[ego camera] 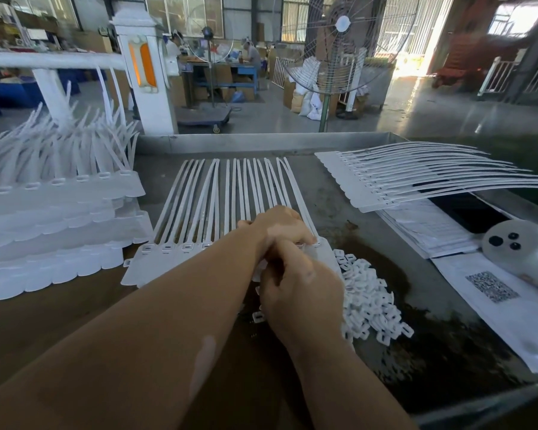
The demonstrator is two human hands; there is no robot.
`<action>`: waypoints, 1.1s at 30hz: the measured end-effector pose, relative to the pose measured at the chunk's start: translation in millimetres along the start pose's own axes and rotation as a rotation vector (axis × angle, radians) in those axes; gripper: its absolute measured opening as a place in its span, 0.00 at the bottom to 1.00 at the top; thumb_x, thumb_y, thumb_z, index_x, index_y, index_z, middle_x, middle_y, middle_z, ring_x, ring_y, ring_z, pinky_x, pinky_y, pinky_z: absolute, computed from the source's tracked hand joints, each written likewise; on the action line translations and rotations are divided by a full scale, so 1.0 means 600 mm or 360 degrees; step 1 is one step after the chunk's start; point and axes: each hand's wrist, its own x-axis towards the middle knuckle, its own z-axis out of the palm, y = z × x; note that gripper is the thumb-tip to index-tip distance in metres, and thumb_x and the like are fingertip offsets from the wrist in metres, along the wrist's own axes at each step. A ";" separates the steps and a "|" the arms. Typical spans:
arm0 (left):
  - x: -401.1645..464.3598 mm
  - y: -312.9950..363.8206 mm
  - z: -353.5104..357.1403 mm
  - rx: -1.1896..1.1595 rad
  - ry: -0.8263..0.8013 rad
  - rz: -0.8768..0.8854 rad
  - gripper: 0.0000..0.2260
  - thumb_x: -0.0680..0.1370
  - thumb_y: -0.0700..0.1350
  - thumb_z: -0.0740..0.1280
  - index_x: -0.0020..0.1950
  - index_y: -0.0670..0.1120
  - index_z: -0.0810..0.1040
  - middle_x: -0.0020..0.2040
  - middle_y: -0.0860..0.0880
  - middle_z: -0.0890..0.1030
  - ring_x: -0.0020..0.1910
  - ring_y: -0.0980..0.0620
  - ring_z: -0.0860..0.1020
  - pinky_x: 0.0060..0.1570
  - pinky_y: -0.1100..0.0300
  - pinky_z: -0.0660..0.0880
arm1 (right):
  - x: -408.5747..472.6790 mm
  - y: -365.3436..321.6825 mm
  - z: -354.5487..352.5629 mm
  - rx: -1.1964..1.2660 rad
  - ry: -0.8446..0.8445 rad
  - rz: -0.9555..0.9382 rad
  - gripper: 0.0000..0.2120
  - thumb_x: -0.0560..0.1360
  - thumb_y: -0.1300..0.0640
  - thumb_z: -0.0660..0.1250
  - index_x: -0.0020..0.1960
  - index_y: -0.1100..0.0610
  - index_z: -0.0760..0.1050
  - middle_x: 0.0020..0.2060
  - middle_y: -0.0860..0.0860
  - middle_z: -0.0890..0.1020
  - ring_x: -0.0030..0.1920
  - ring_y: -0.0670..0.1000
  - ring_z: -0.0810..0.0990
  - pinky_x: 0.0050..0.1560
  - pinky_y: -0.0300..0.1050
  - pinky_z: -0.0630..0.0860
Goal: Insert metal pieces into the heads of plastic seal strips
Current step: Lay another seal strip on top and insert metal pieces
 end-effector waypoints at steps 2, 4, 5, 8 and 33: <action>0.002 0.000 0.000 -0.0015 -0.0016 0.0003 0.08 0.70 0.47 0.72 0.47 0.47 0.79 0.50 0.50 0.79 0.55 0.48 0.76 0.62 0.48 0.70 | 0.000 0.000 0.000 0.0018 0.0003 -0.0002 0.03 0.65 0.63 0.67 0.34 0.57 0.75 0.24 0.49 0.74 0.22 0.50 0.71 0.25 0.39 0.64; 0.001 0.001 -0.001 -0.0019 -0.0028 0.0015 0.07 0.71 0.46 0.71 0.48 0.46 0.79 0.50 0.49 0.79 0.54 0.48 0.76 0.61 0.48 0.71 | 0.000 0.000 0.000 0.0030 0.0004 0.0001 0.03 0.66 0.62 0.65 0.34 0.57 0.75 0.24 0.48 0.74 0.23 0.49 0.71 0.24 0.40 0.66; -0.001 0.003 -0.001 -0.0006 -0.0037 0.0033 0.08 0.72 0.45 0.71 0.49 0.45 0.79 0.52 0.48 0.79 0.54 0.47 0.76 0.61 0.49 0.71 | 0.001 -0.001 0.000 0.0025 0.0003 0.0001 0.04 0.66 0.62 0.64 0.34 0.57 0.75 0.24 0.48 0.74 0.23 0.49 0.70 0.24 0.40 0.66; -0.002 0.005 0.000 0.0101 -0.0055 0.0090 0.05 0.75 0.47 0.68 0.45 0.47 0.79 0.56 0.46 0.78 0.56 0.47 0.75 0.62 0.49 0.70 | 0.001 -0.002 -0.001 0.0011 -0.0022 0.0005 0.04 0.67 0.61 0.64 0.34 0.56 0.75 0.24 0.47 0.74 0.23 0.49 0.71 0.25 0.40 0.66; 0.006 0.009 0.002 0.0084 -0.0105 0.0033 0.13 0.73 0.49 0.71 0.55 0.44 0.80 0.57 0.47 0.76 0.58 0.46 0.74 0.64 0.47 0.68 | -0.001 0.002 -0.003 0.0026 -0.0109 0.0028 0.02 0.69 0.62 0.67 0.38 0.58 0.76 0.26 0.50 0.77 0.26 0.51 0.73 0.27 0.43 0.68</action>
